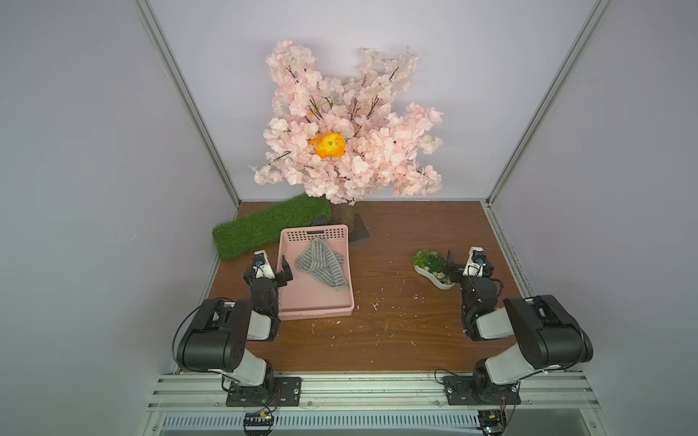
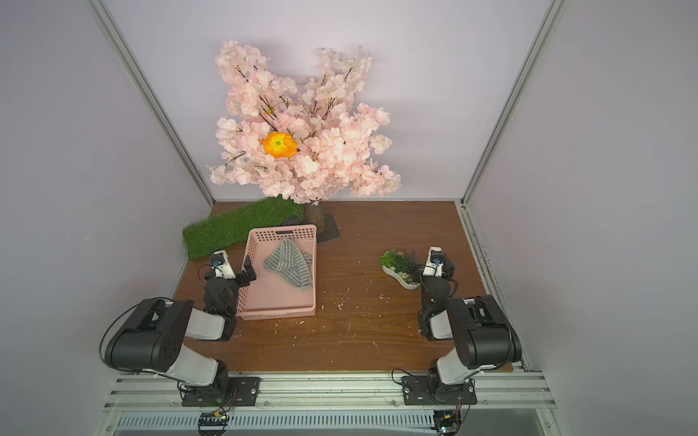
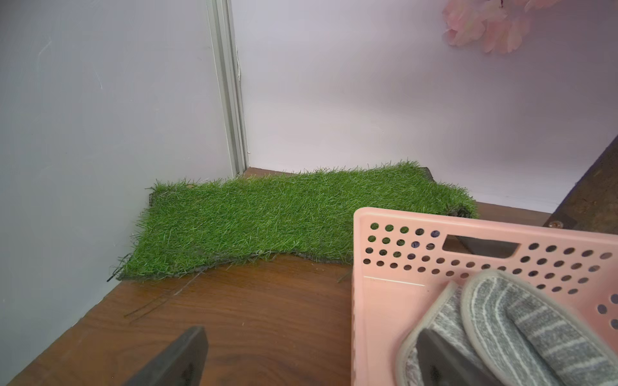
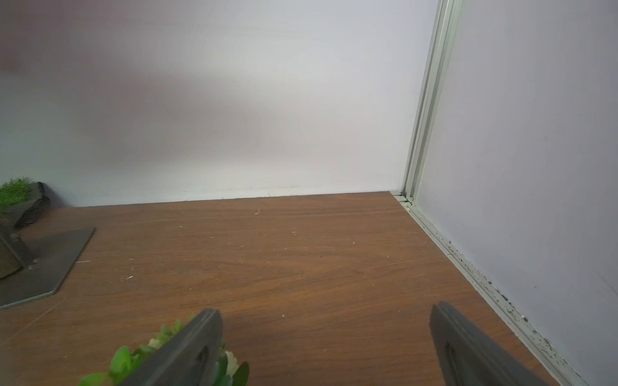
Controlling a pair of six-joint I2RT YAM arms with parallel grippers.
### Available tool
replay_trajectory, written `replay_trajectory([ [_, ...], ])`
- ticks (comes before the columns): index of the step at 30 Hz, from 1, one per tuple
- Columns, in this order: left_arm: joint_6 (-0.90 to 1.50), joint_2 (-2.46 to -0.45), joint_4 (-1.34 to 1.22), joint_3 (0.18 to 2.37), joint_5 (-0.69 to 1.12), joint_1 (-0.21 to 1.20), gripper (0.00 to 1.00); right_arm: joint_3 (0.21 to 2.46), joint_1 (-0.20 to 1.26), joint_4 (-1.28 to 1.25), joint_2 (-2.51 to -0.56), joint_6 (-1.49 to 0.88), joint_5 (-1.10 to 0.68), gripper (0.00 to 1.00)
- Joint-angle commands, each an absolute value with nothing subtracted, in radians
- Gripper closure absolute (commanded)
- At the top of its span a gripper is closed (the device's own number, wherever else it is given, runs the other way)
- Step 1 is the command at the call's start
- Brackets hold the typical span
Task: Fold the square dishcloth
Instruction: Pick up the cleaning item from the bin.
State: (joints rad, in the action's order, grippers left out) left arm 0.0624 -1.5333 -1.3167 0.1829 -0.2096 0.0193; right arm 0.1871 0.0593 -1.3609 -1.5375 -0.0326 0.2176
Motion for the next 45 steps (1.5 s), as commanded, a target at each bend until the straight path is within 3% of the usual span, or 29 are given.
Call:
replay_trajectory([
  [1, 0.057, -1.537, -1.32, 0.191, -0.202, 0.025, 0.01, 0.189, 0.059, -1.37, -1.54, -0.025, 0.216, 0.0],
  [39, 0.074, -1.519, -1.32, 0.185, -0.247, 0.025, 0.01, 0.19, 0.059, -1.37, -1.539, -0.023, 0.214, 0.0],
  [45, 0.088, -1.415, -1.248, 0.177, -0.295, 0.025, 0.01, 0.221, 0.06, -1.192, -1.4, -0.051, 0.291, 0.0],
])
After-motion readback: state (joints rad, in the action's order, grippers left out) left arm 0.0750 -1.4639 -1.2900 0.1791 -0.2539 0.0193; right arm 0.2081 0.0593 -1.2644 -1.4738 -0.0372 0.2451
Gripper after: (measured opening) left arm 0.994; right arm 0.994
